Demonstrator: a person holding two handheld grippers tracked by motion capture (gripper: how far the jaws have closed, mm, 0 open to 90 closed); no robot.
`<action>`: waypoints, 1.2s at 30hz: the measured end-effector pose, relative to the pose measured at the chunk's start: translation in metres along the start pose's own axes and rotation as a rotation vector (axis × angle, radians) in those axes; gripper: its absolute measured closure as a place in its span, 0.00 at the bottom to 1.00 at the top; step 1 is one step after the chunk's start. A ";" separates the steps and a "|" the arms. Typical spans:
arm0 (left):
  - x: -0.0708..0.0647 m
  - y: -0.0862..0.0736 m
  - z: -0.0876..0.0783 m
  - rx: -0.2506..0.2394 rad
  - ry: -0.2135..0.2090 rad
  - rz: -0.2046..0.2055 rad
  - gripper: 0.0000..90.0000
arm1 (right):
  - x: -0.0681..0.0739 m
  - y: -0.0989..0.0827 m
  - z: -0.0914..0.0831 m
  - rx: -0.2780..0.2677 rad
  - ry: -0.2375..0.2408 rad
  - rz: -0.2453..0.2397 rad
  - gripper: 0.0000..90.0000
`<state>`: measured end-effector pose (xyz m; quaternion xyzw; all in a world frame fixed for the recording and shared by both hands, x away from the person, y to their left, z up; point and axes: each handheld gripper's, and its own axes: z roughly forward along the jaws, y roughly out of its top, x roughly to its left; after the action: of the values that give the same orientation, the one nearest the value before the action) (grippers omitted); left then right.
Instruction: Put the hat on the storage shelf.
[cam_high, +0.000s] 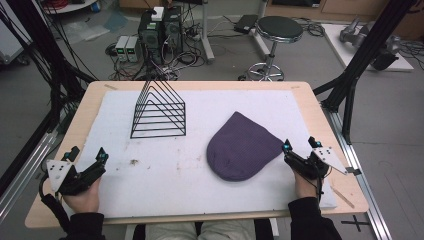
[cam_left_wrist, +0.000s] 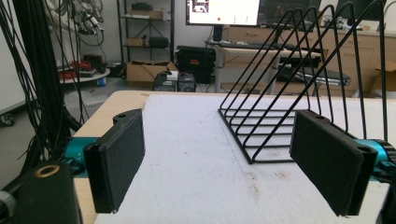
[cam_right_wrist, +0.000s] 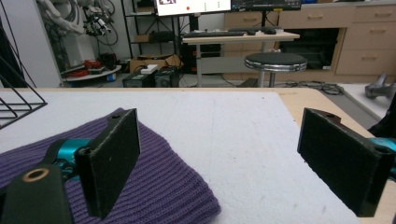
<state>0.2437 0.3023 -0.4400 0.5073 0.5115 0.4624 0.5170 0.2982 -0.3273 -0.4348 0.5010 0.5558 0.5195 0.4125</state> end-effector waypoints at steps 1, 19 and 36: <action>0.000 0.000 0.000 -0.001 0.002 -0.001 0.21 | 0.000 0.000 0.000 0.003 -0.005 0.001 0.14; 0.000 -0.001 0.001 0.012 0.000 -0.002 0.20 | -0.002 0.000 -0.002 -0.008 -0.027 0.016 0.14; 0.002 -0.001 0.000 0.012 0.000 -0.012 0.20 | 0.005 0.001 0.000 -0.008 0.019 -0.050 0.14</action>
<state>0.2440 0.3040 -0.4411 0.5070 0.5174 0.4563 0.5168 0.2979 -0.3222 -0.4336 0.4804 0.5698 0.5161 0.4221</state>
